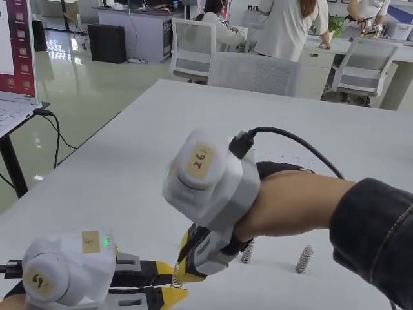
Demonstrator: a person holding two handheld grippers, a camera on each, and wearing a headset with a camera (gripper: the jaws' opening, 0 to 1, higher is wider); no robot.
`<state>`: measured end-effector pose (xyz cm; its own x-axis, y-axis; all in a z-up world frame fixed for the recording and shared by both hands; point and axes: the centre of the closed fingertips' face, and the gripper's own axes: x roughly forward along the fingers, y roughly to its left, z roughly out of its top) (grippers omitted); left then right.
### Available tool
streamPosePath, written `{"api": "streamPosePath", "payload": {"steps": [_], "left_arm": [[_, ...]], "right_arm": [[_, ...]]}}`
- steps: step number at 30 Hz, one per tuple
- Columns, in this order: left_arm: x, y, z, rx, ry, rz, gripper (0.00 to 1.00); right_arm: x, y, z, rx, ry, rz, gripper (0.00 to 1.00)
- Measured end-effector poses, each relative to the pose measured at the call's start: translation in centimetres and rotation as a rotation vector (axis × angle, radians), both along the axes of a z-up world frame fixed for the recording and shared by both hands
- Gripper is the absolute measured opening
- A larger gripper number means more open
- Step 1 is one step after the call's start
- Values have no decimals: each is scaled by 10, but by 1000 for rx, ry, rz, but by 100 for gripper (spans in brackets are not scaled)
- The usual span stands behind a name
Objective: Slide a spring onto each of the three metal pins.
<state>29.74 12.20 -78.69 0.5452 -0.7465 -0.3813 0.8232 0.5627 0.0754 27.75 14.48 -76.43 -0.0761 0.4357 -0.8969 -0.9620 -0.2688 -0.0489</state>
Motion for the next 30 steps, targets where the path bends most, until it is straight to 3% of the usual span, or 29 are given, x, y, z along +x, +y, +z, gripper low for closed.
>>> {"api": "streamPosePath", "payload": {"steps": [12, 30], "left_arm": [[-2, -6, 5, -1, 11, -18, 2], [1, -5, 7, -19, 4, 3, 2]], "right_arm": [[-3, 0, -6, -32, -8, 23, 9], [0, 1, -3, -23, -9, 8, 8]]}}
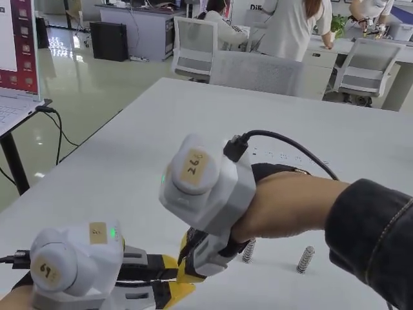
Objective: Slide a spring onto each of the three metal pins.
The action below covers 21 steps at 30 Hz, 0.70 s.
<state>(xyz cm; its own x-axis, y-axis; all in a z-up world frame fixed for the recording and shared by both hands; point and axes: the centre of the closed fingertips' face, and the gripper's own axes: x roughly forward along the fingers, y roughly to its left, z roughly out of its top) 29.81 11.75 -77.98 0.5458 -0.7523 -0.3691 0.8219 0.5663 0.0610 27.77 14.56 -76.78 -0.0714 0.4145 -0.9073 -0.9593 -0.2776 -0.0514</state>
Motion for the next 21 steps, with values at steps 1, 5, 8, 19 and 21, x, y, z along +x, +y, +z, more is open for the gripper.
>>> {"api": "streamPosePath", "payload": {"steps": [1, 5, 8, 19, 21], "left_arm": [[0, 0, 0, -2, 0, 2, 3], [1, 1, 0, -7, 1, 9, 6], [1, 3, -2, -3, 9, 15, 9], [4, 10, -8, -9, 31, 51, 22], [6, 12, -8, -13, 28, 65, 25]], "right_arm": [[0, 0, 0, 1, 0, 1, 8], [1, 0, 1, 3, -1, -1, 8], [2, 0, 1, 4, -3, -4, 8], [9, -5, 3, 2, -6, -22, 8], [10, -5, 4, 3, -6, -27, 8]]}}
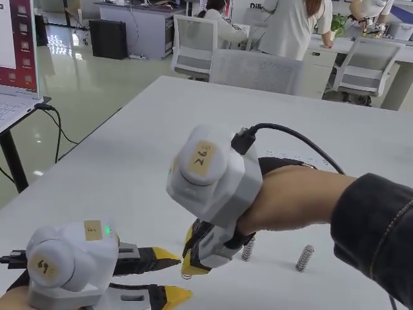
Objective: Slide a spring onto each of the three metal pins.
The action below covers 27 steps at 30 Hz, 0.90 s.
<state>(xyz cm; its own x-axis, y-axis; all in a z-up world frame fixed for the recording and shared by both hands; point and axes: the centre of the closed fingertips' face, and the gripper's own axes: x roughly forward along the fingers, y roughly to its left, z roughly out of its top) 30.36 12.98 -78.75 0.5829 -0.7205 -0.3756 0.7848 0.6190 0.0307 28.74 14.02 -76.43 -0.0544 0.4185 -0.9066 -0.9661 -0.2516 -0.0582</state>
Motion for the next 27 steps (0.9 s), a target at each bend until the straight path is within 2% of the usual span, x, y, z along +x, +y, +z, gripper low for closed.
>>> {"api": "streamPosePath", "payload": {"steps": [8, 15, 27], "left_arm": [[7, 9, 0, -12, -6, 53, 40], [10, 13, 0, -23, -8, 77, 49], [10, 16, -3, -23, -3, 91, 57]], "right_arm": [[5, -6, 1, -6, -4, -15, 8], [11, -10, 3, -8, -9, -30, 8], [23, -17, 9, -9, -21, -57, 8]]}}
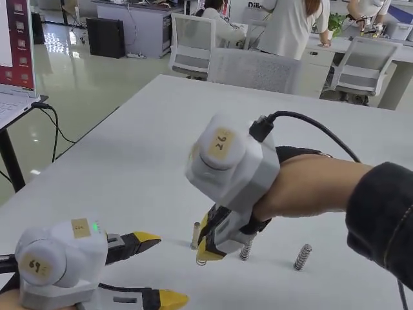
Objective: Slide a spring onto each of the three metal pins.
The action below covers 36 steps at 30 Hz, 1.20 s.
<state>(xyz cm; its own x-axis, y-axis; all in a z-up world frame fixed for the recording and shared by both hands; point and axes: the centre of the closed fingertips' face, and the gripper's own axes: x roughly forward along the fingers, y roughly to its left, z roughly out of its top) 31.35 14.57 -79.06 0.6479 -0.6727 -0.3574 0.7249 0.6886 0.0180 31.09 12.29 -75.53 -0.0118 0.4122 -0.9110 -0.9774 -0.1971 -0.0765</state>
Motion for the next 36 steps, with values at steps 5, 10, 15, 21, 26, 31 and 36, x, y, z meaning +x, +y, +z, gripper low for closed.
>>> {"api": "streamPosePath", "payload": {"steps": [5, 10, 15, 21, 26, 31, 36], "left_arm": [[0, 0, -1, -3, 4, 1, 58], [-1, -1, -2, -7, 8, -1, 58], [-3, -1, -4, -8, 13, -4, 59], [-2, 0, -5, -13, 17, -2, 59], [-2, -1, -7, -12, 22, -6, 58], [-2, -2, -8, -11, 24, -10, 58], [-2, -2, -10, -9, 29, -11, 58]], "right_arm": [[9, -2, 4, 4, -5, -17, 8], [19, -3, 5, 1, -6, -33, 8], [29, -2, 5, -1, -8, -48, 8], [38, 1, 4, 2, -1, -60, 8], [49, 5, 4, 5, -2, -75, 8], [62, 12, 4, 22, -11, -94, 8], [70, 19, 0, 32, -7, -108, 8]]}}
